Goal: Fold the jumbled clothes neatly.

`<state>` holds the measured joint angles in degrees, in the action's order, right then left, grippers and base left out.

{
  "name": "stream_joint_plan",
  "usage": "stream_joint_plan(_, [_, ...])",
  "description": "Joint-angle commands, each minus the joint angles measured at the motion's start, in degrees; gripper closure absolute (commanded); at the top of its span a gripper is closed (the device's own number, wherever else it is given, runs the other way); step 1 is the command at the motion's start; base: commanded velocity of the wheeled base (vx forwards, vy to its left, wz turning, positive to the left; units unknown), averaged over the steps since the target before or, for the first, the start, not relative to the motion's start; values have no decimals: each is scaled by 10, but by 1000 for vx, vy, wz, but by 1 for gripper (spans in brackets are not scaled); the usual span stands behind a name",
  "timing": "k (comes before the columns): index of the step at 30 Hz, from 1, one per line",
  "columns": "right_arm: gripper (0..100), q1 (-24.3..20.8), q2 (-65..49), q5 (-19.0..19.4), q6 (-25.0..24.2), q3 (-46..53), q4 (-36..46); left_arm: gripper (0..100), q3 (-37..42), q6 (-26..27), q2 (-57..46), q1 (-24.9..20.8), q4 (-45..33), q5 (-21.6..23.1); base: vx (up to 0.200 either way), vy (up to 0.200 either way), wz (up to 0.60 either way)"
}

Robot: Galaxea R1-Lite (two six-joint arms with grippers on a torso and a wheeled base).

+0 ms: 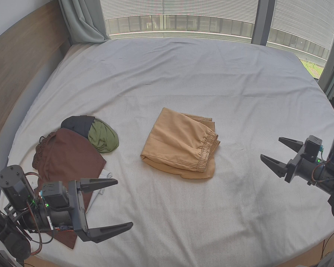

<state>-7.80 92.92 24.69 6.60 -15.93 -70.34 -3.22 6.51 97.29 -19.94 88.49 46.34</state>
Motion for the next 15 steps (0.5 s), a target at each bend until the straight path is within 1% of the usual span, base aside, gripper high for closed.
stream_joint_plan(1, [0, 39, -81, -1, 11, 66, -29, 0, 31, -17, -91, 0, -2, -37, 0, 0, 0])
stream_joint_plan(2, [0, 46, -104, -1, 11, 76, -28, 0, 31, -23, -106, 0, -2, -53, 0, 0, 0])
stream_joint_plan(4, [0, 52, -129, -1, 11, 86, -28, 0, 31, -35, -127, 0, -4, -70, 0, 0, 0])
stream_joint_plan(5, [0, 56, -148, -1, 11, 93, -28, 0, 32, -46, -141, 0, -4, -87, 0, 0, 0])
stream_joint_plan(7, [0, 57, -156, -1, 11, 97, -28, 0, 32, -51, -147, 0, -6, -96, 0, 0, 0])
stream_joint_plan(8, [0, 61, -187, -1, 9, 112, -29, 0, 32, -70, -164, 0, -9, -144, 0, 0, 0])
stream_joint_plan(9, [0, 61, -192, -1, 9, 115, -29, 0, 32, -73, -166, 0, -10, -150, 0, 0, 0])
stream_joint_plan(10, [0, 65, -217, 1, 9, 128, -29, 0, 32, -84, -174, 1, -13, -189, 0, 0, 0])
stream_joint_plan(12, [0, 67, -267, 3, 8, 153, -28, 0, 32, -106, -192, 1, -18, -247, 0, 0, 0])
stream_joint_plan(15, [0, 67, -327, 1, 5, 159, -5, 0, 32, -132, -218, 0, -19, -283, 0, 0, 0])
